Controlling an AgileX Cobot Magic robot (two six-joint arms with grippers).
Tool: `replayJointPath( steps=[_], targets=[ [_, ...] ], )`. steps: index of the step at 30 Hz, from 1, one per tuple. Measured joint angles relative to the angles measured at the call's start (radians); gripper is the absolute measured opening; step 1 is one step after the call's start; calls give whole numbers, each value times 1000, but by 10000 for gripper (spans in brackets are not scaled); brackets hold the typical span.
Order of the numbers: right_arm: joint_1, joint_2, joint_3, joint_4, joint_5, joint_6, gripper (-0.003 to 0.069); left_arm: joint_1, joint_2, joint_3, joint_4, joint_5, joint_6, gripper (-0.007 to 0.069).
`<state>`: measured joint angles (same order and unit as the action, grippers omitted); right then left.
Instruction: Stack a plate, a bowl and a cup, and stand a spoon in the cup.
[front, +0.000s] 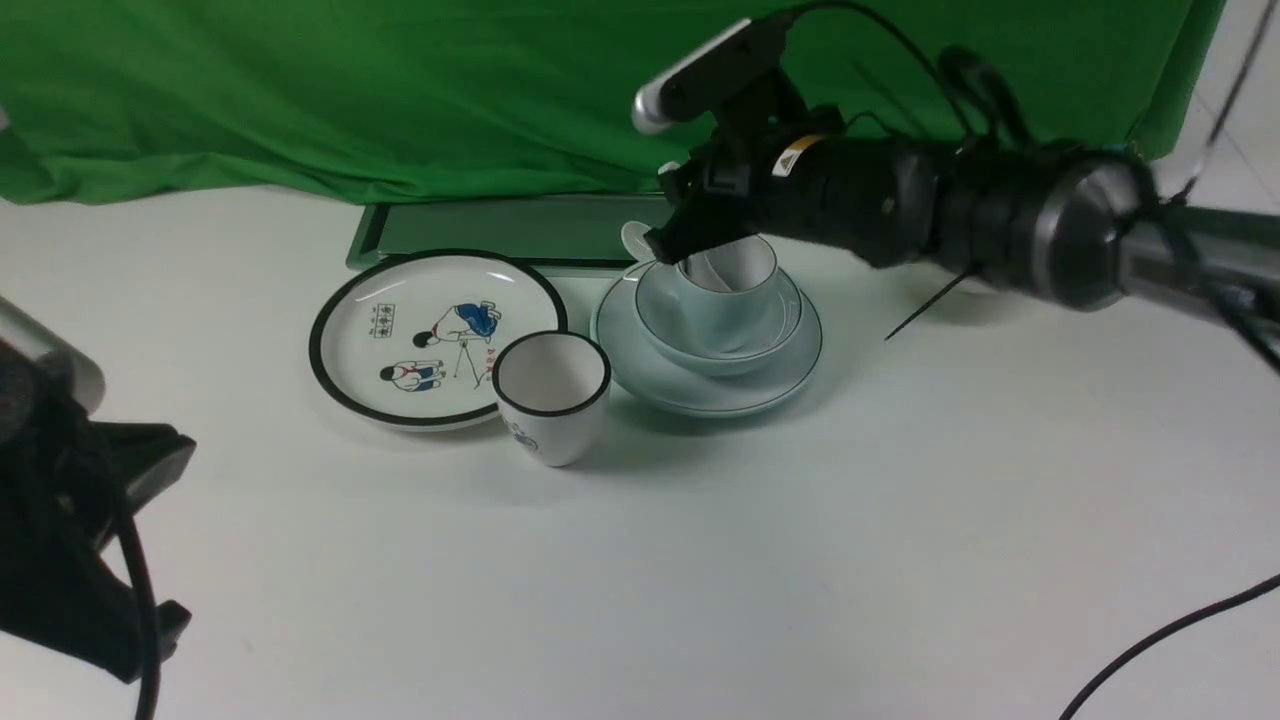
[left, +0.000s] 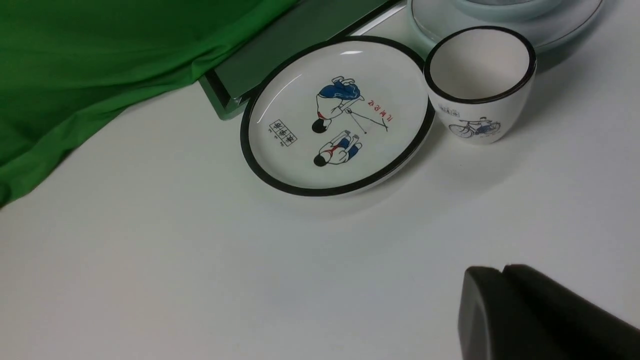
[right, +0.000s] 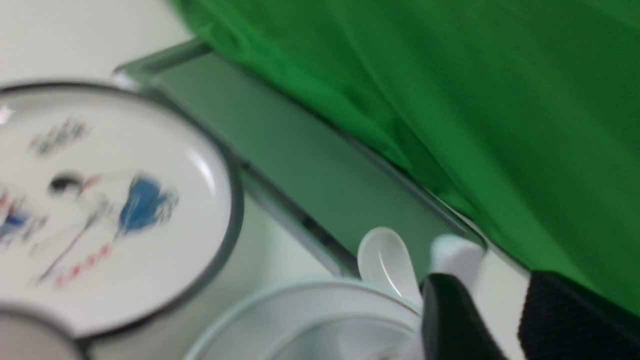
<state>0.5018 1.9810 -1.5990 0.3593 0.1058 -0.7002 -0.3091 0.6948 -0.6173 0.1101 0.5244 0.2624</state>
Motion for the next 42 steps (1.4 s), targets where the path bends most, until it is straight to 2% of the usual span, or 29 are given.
replayJointPath(
  steps=[1,2,3,4,6,9,13,22,26,29,34,38,42],
  targets=[
    [-8,-55,1,-24,84,-4,183,0,0,0,0,0,0,-36],
    [-10,-55,1,-29,101,-4,183,0,0,0,0,0,0,-36],
    [-28,-158,2,-51,233,15,115,0,0,0,0,-1,0,-36],
    [-31,-186,2,-53,248,24,99,0,0,0,0,-1,0,-36],
    [-73,-378,2,-68,416,60,26,0,0,0,0,-3,0,-36],
    [-99,-590,10,-73,491,81,13,0,0,0,0,-4,0,-34],
    [-103,-809,119,-72,505,83,13,0,-1,0,0,-6,0,-31],
    [-98,-1188,609,-73,503,81,13,0,-1,5,0,-6,0,-31],
    [-98,-1337,854,-73,503,197,15,0,-1,5,0,-6,0,-31],
    [-98,-1389,992,-73,508,230,20,0,-1,5,0,-6,0,-31],
    [-98,-1406,1117,-81,512,240,34,0,-1,5,0,-6,1,-31],
    [-98,-1406,1133,-94,524,242,43,0,-1,5,0,-6,1,-31],
    [-98,-1413,1135,-148,447,255,37,0,-1,5,0,-6,1,-31]
  ],
)
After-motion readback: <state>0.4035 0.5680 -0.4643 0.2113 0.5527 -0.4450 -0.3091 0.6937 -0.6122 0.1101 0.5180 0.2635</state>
